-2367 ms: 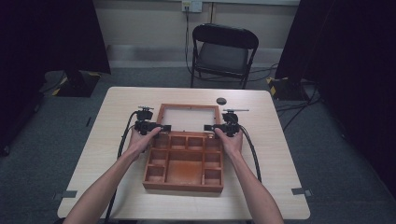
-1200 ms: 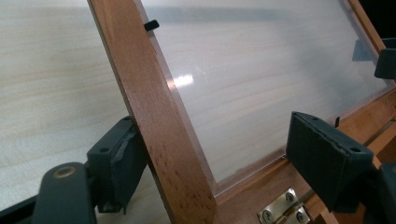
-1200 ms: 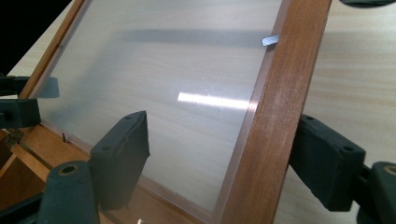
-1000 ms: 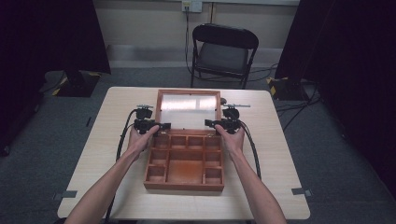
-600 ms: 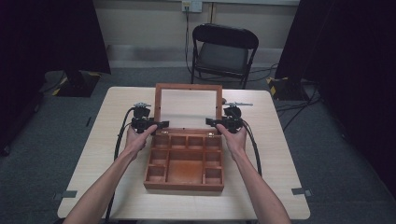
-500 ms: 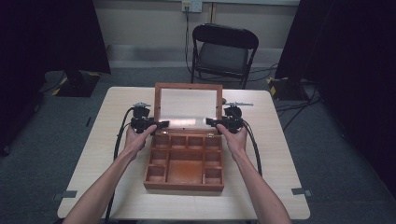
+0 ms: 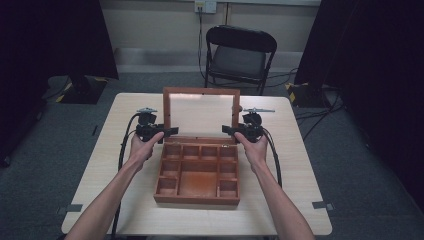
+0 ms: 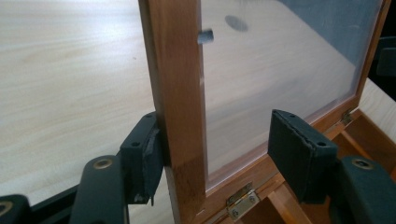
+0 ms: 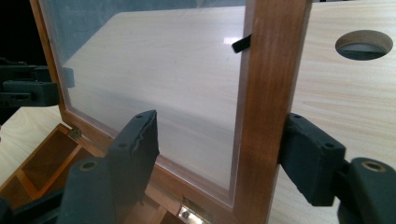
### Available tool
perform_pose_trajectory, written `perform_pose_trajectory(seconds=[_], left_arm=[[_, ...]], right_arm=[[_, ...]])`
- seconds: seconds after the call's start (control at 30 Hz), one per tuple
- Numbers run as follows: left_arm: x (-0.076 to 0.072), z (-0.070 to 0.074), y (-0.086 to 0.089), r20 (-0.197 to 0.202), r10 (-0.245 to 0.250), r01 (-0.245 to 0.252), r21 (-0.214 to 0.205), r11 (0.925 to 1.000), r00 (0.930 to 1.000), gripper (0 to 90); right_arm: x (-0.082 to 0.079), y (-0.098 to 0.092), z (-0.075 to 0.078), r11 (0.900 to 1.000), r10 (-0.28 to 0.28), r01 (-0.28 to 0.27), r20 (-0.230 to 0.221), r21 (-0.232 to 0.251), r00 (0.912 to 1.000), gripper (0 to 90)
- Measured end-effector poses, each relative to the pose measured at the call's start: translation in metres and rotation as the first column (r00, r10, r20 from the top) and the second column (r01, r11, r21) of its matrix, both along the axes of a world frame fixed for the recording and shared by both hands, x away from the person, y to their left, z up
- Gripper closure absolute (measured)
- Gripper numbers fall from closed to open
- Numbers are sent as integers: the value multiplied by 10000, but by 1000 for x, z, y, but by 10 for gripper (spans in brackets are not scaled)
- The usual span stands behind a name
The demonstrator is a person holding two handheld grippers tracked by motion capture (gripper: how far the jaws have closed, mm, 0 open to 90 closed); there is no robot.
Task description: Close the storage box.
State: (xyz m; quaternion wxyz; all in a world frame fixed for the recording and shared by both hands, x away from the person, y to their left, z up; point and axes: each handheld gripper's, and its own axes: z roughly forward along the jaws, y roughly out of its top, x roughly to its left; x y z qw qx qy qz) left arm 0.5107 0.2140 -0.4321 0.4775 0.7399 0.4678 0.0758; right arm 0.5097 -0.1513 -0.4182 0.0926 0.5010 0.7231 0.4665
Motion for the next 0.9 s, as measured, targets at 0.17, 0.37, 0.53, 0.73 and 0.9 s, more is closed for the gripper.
perform_pose_trajectory(seconds=[0.17, 0.37, 0.53, 0.73, 0.9], left_arm=[[-3, 6, 2, 86, -96, 98, -141, 9999, 9999, 384], [-4, 9, 6, 181, -99, 104, -271, 9996, 9998, 429], [-6, 12, 8, 229, -138, 146, -373, 9992, 9996, 438], [-8, 19, 9, 458, -135, 166, -671, 9976, 9989, 447], [-11, 24, 13, 606, -155, 204, -823, 9964, 9980, 490]], right_arm=[[-5, 0, 7, 10000, 32, -30, 246, -73, 9997, 341], [-7, -2, 7, 10000, 34, -30, 371, -90, 9993, 395], [-9, -4, 10, 9999, 106, -109, 319, 90, 9994, 404], [-12, -7, 14, 9995, 234, -241, 369, 186, 9990, 415], [-13, -7, 16, 9992, 363, -369, 412, 136, 9985, 408]])
